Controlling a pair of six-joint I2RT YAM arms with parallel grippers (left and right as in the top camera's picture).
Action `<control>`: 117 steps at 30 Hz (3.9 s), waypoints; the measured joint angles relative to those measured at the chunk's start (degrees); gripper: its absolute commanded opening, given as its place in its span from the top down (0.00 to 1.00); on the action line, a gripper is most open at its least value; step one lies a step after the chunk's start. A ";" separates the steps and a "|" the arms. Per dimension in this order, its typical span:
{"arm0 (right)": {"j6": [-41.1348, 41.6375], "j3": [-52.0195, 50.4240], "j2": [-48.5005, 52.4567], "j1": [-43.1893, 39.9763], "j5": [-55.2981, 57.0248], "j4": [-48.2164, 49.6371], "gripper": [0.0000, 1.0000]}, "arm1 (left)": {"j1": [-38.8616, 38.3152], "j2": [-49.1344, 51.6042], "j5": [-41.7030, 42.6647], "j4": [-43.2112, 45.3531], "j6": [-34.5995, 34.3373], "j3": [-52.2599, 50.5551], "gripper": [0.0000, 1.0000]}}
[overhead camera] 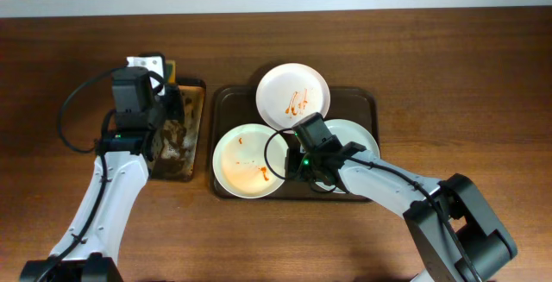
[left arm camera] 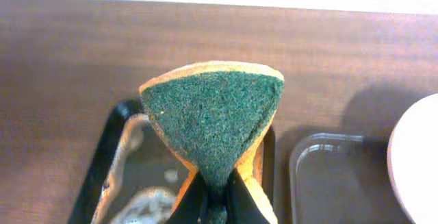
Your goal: Clean dirty plates on tray and stack at the side
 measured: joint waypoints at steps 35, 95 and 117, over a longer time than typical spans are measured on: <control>0.00 0.00 0.07 0.00 0.59 -0.11 0.83 | -15.76 16.41 41.64 -32.15 0.74 1.07 1.00; 0.66 1.16 0.04 -0.07 -2.27 -4.00 0.95 | -19.19 16.31 19.45 -17.40 0.85 1.70 1.00; 0.48 1.09 0.07 -0.07 -2.25 -2.69 0.96 | -20.31 12.66 10.10 -18.40 -8.17 1.77 1.00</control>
